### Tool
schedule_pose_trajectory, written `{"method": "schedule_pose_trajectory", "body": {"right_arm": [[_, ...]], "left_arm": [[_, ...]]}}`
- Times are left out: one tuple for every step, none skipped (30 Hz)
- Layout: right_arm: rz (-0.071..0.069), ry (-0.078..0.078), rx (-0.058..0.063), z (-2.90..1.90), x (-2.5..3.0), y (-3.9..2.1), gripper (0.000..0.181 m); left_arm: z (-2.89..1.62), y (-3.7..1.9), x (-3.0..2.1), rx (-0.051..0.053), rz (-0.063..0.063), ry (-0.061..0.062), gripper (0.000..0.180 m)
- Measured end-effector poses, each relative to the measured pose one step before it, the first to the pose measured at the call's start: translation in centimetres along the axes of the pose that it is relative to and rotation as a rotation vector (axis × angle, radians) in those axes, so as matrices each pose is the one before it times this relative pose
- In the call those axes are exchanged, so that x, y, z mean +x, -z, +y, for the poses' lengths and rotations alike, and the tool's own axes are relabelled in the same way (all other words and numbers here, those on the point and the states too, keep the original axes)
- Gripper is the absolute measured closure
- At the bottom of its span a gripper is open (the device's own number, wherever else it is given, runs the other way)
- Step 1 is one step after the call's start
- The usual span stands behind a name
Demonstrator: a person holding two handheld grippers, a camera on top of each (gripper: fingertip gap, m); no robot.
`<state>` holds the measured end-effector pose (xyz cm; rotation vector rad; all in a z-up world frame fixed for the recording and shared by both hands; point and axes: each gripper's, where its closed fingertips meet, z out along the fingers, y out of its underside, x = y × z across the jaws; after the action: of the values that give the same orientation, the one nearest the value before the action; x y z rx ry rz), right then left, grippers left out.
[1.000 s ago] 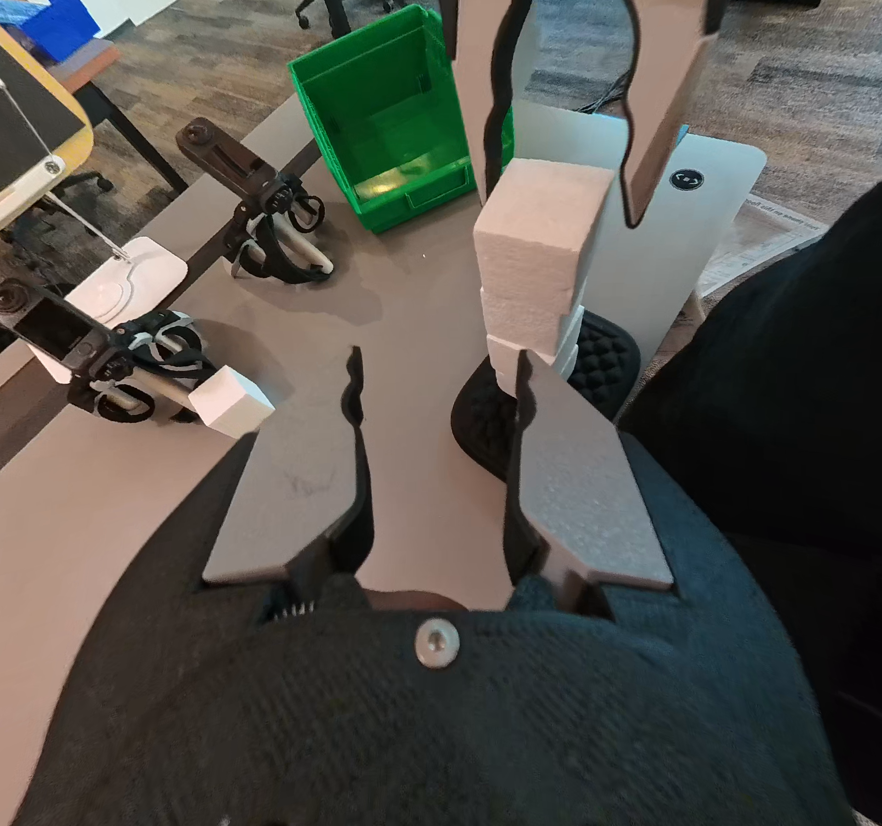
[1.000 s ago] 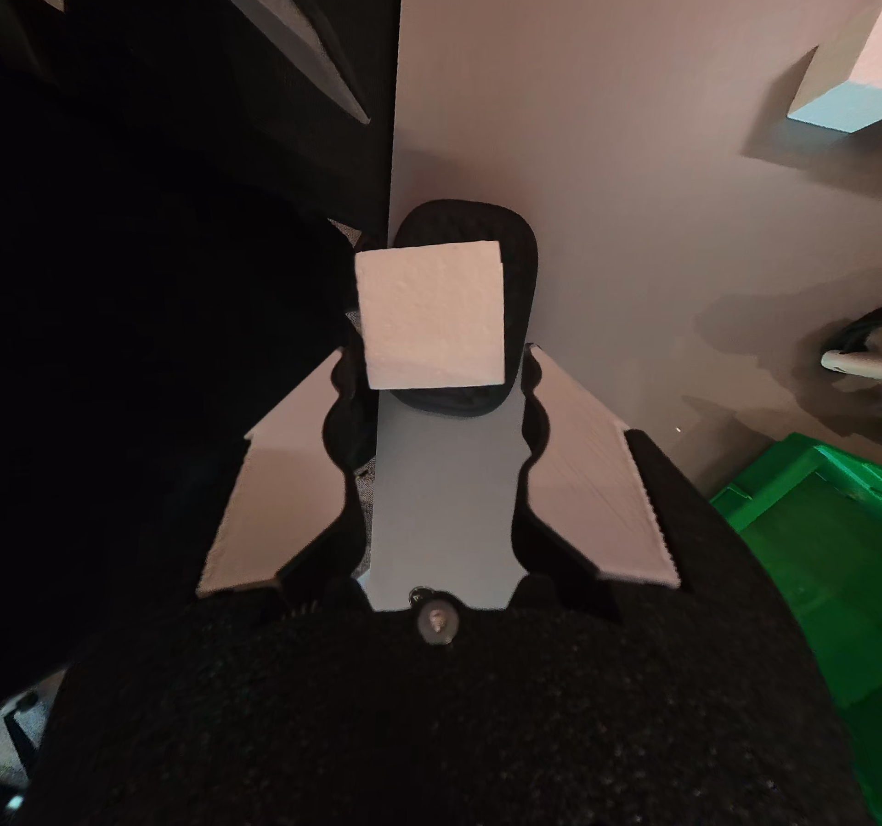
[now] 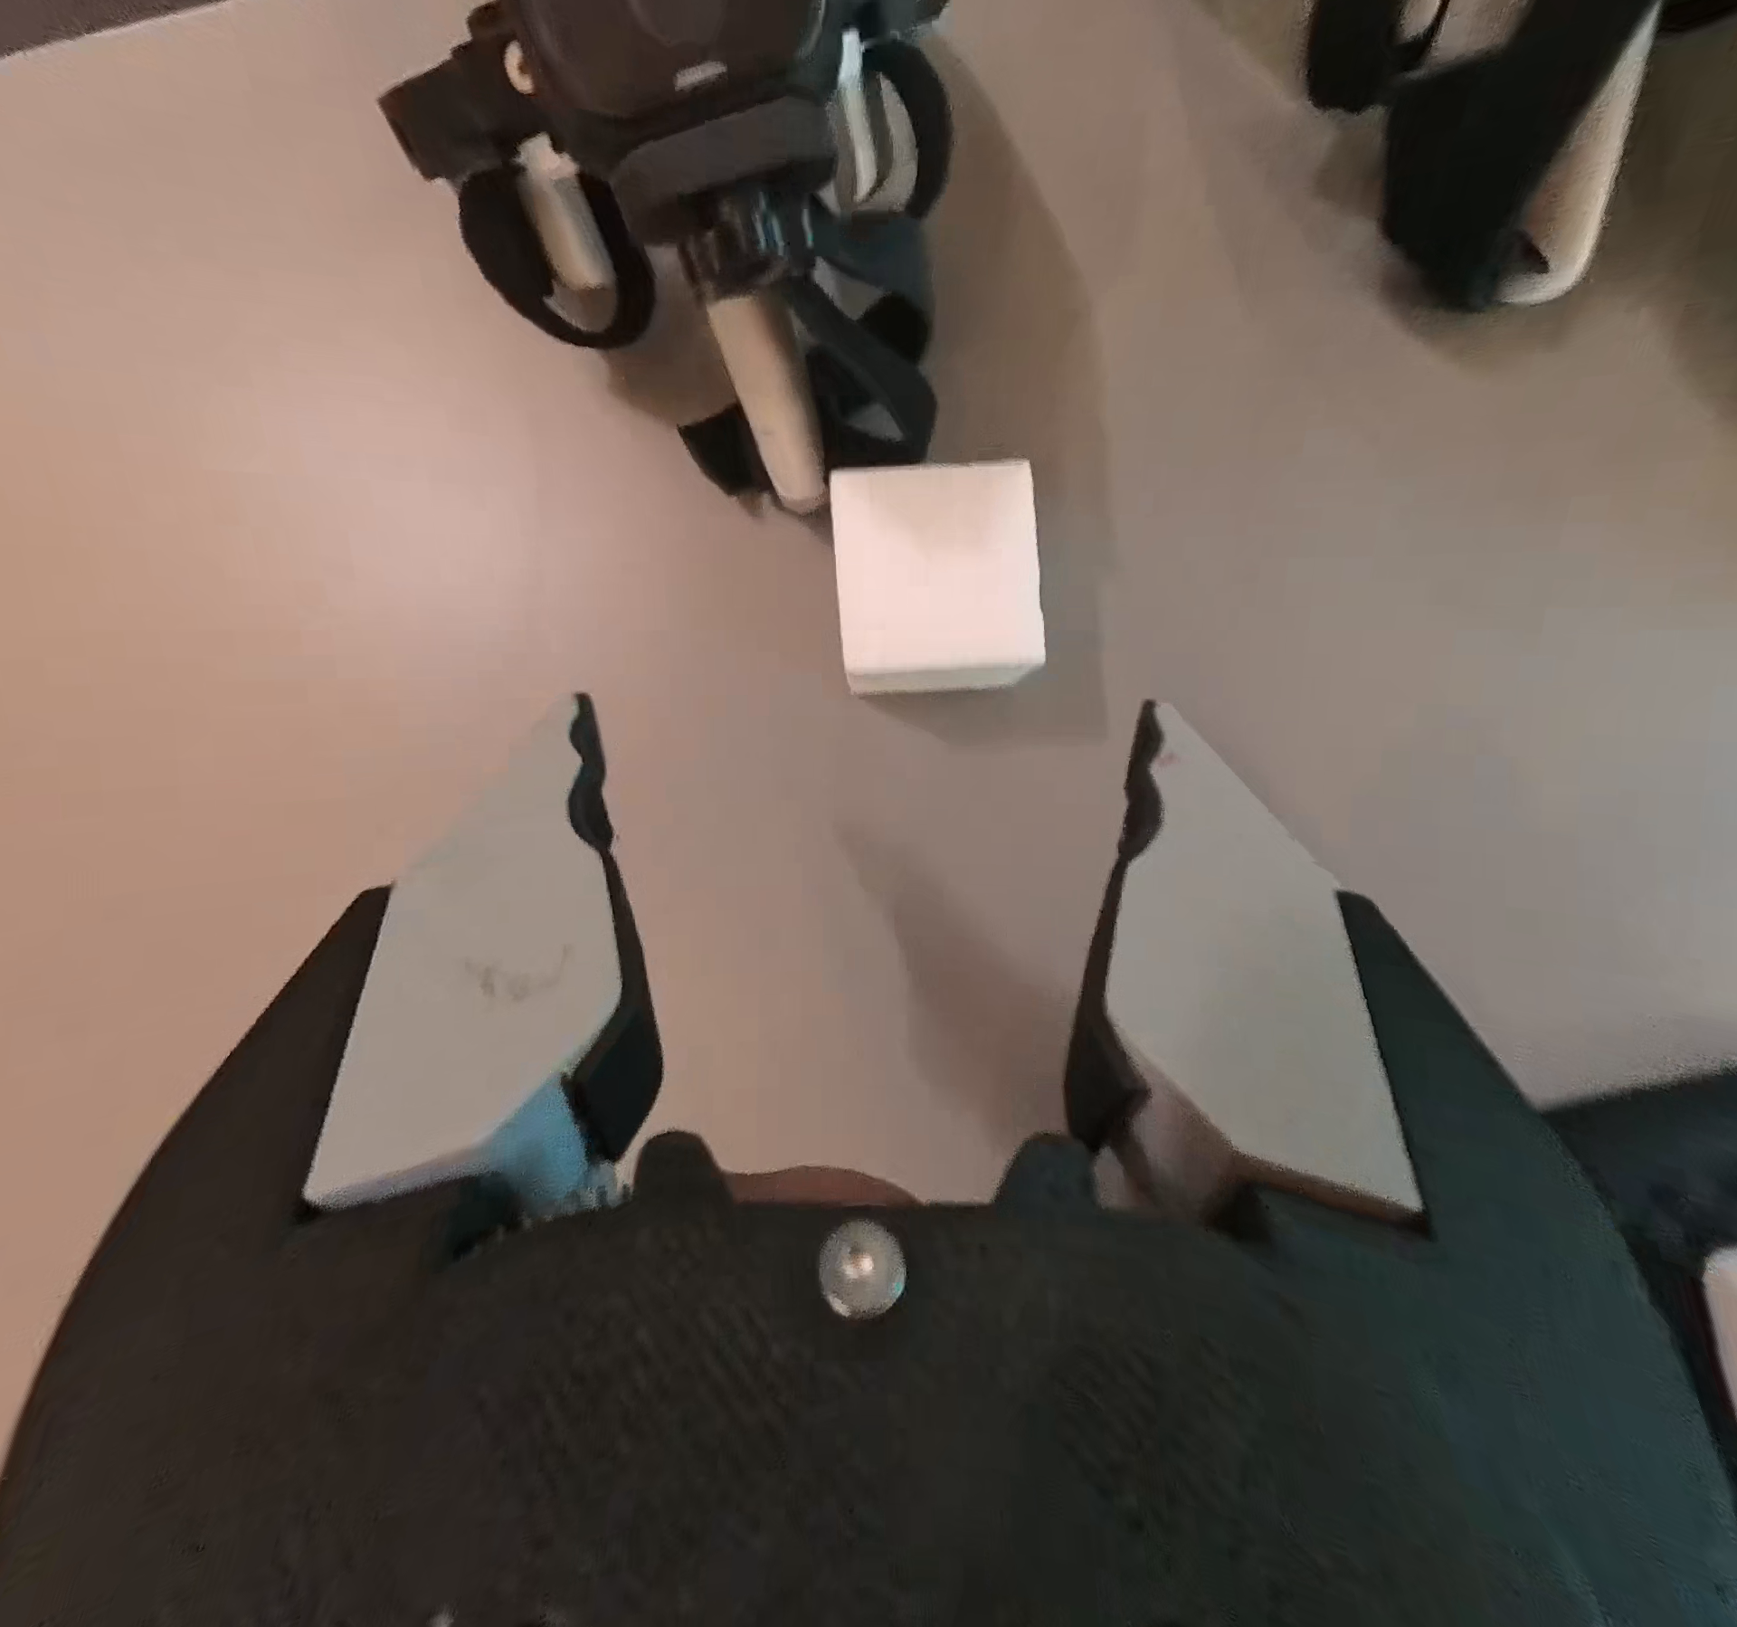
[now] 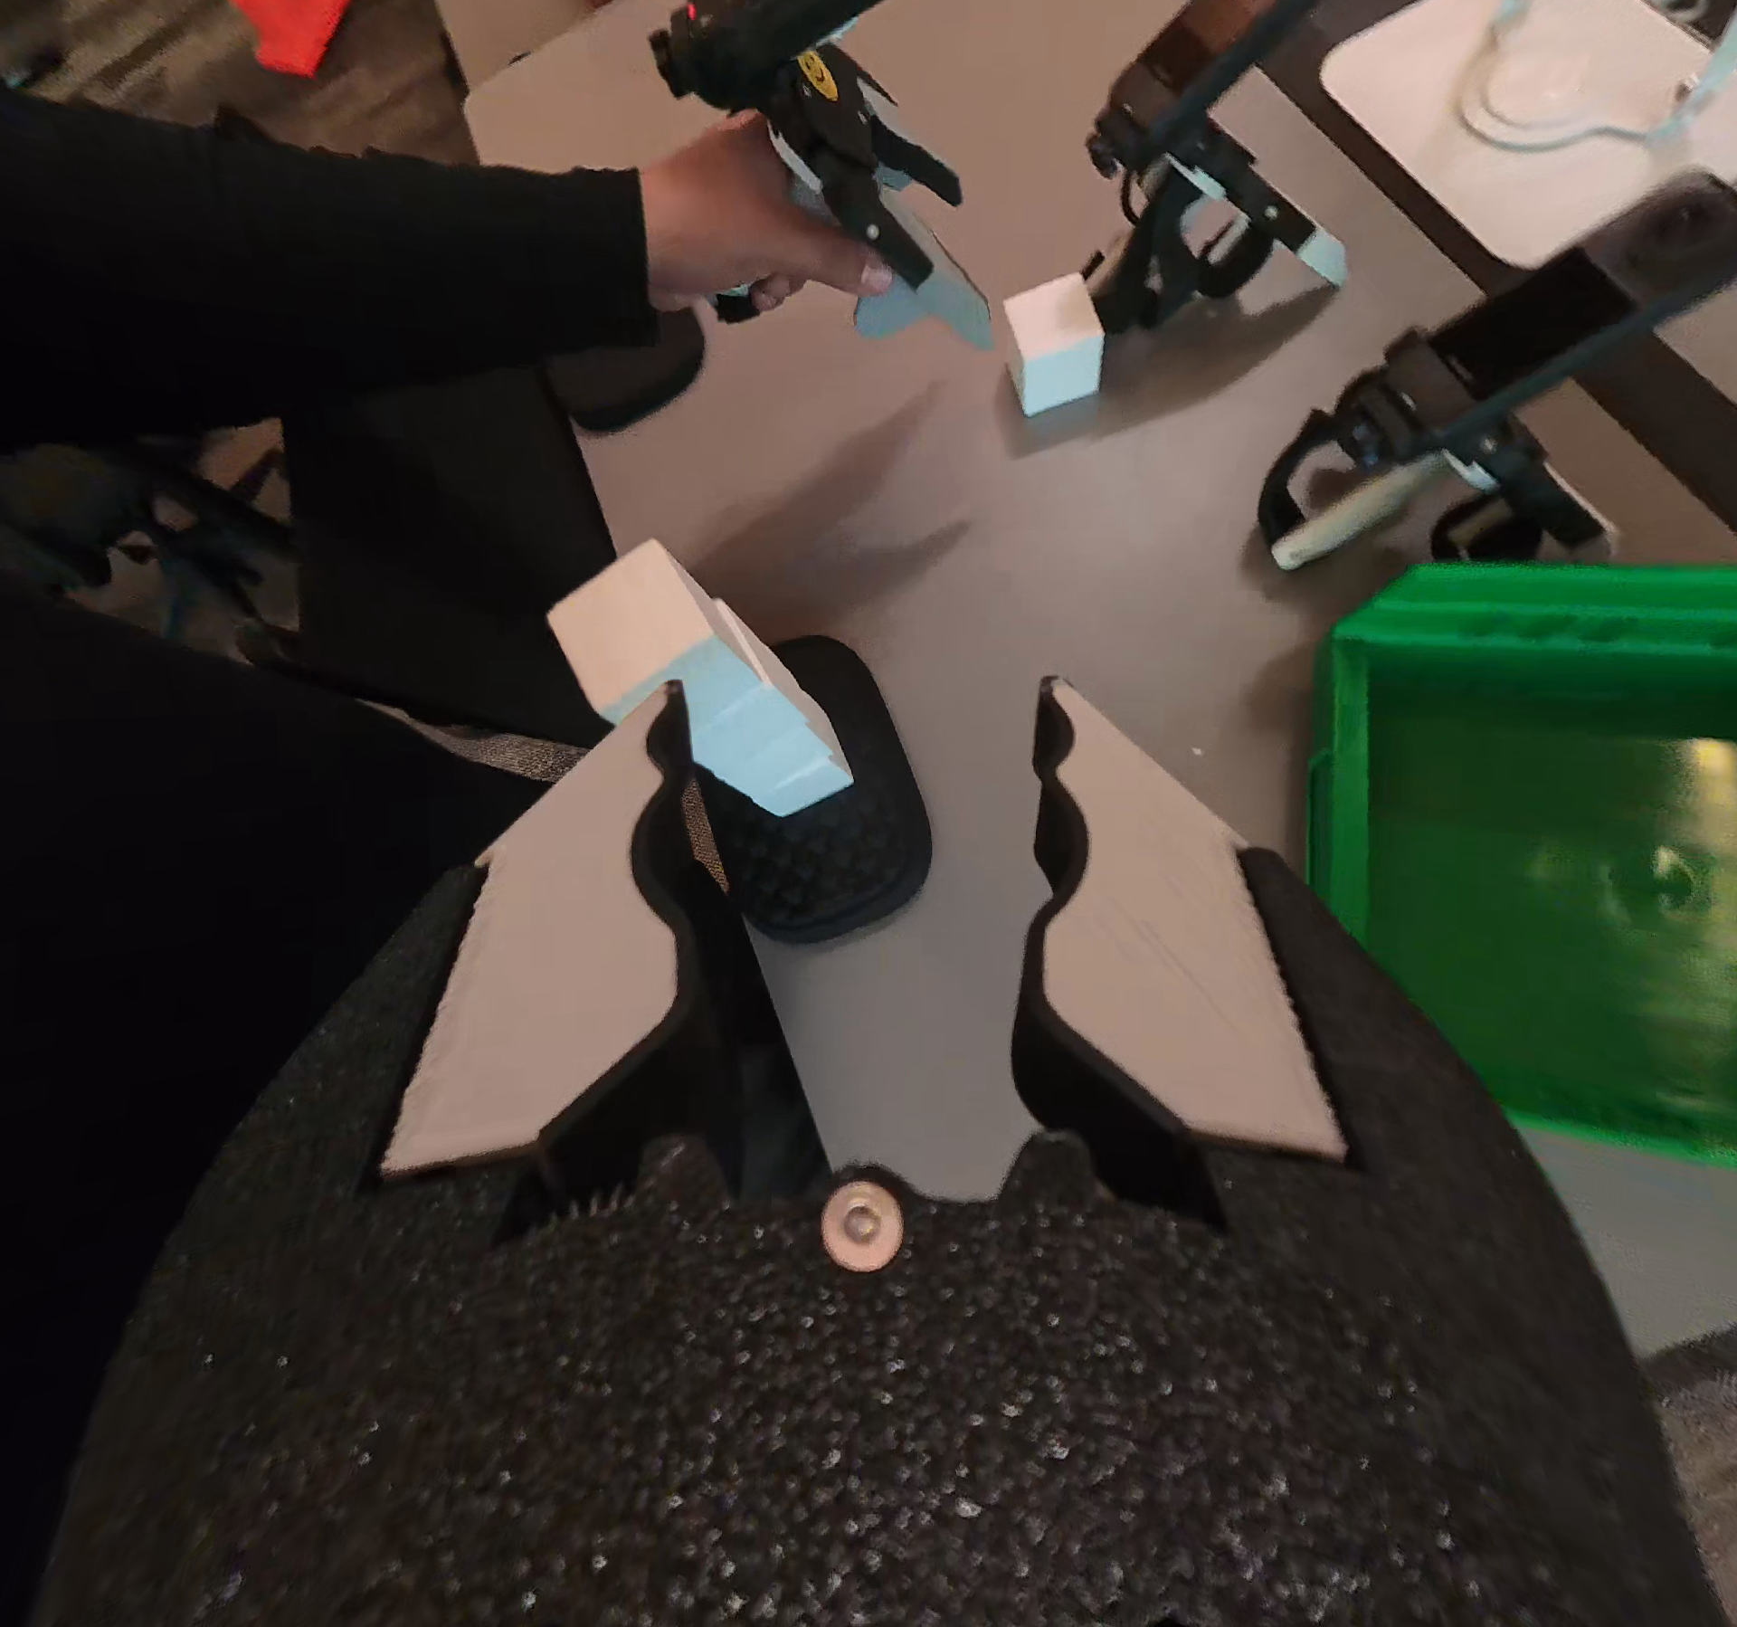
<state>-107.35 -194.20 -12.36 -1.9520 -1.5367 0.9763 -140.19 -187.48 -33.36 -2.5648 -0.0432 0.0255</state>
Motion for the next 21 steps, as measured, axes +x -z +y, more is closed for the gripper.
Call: {"method": "schedule_pose_trajectory", "body": {"right_arm": [[0.0128,-0.0214,-0.0044,0.618,0.341,0.412,0.108],[0.0122,-0.0201,-0.0028,0.557,0.318,0.403,0.108],[0.0117,-0.0179,-0.0007,0.475,0.284,0.384,0.108],[0.0101,-0.0162,-0.0007,0.413,0.235,0.374,0.108],[0.0101,-0.0134,0.0,0.348,0.205,0.347,0.108],[0.0115,-0.0107,0.0009,0.281,0.211,0.313,0.108],[0.0099,-0.0092,-0.0002,0.257,0.182,0.239,0.108],[0.0075,-0.0083,-0.0016,0.226,0.139,0.187,0.108],[0.0065,-0.0062,-0.0029,0.199,0.091,0.143,0.108],[0.0077,-0.0031,-0.0043,0.193,0.087,0.109,0.108],[0.0092,0.0002,-0.005,0.156,0.081,0.104,0.108],[0.0085,0.0031,-0.0054,0.135,0.049,0.107,0.109],[0.0067,0.0042,-0.006,0.138,0.007,0.097,0.109],[0.0059,0.0042,-0.0051,0.114,0.023,0.09,0.109],[0.0053,0.0031,-0.0039,0.1,0.041,0.067,0.109],[0.0025,0.0005,-0.0041,0.09,0.053,0.036,0.109],[0.0004,-0.0013,-0.0035,0.051,0.05,0.015,0.109],[-0.0006,-0.0013,-0.0016,-0.007,0.055,-0.021,0.109],[-0.0026,-0.0004,-0.0002,-0.066,0.018,-0.045,0.109],[-0.0043,0.0014,0.0,-0.116,-0.025,-0.059,0.109],[-0.0048,0.0046,0.0002,-0.152,-0.044,-0.088,0.11]], "left_arm": [[-0.494,-0.652,0.169,0.0057,-0.0049,-0.0015,0.066],[-0.467,-0.613,0.175,0.0045,-0.007,-0.0123,0.064],[-0.453,-0.575,0.086,0.0048,-0.0117,-0.0167,0.064],[-0.437,-0.577,-0.018,0.0039,-0.0144,-0.0161,0.064],[-0.378,-0.599,0.035,0.0001,-0.0072,-0.0124,0.064],[-0.268,-0.659,0.137,-0.0076,0.0038,-0.0065,0.064],[-0.13,-0.706,0.111,-0.0162,0.0051,-0.0017,0.064],[-0.003,-0.74,-0.001,-0.0205,0.0008,-0.0025,0.064],[0.125,-0.777,-0.063,-0.0231,-0.0027,-0.0039,0.066],[0.295,-0.784,-0.077,-0.027,-0.0012,-0.0019,0.068],[0.408,-0.743,0.063,-0.0295,0.0087,0.002,0.071],[0.424,-0.652,0.17,-0.027,0.0168,0.0043,0.075],[0.357,-0.495,0.327,-0.0184,0.026,0.0032,0.084],[0.283,-0.357,0.271,-0.0095,0.0232,0.002,0.096],[0.194,-0.221,-0.001,-0.0004,0.0051,0.0019,0.108],[-0.083,0.004,-0.267,0.0222,-0.0158,0.0013,0.11],[-0.026,0.059,-0.071,0.0179,-0.0038,-0.0017,0.115],[0.08,0.049,0.033,0.0081,0.0026,-0.0026,0.115],[0.135,0.08,0.09,0.0033,0.0039,-0.0055,0.115],[0.184,0.106,0.16,0.001,0.0072,-0.0083,0.116],[0.265,0.169,0.136,-0.0024,0.0049,-0.0103,0.116]]}}
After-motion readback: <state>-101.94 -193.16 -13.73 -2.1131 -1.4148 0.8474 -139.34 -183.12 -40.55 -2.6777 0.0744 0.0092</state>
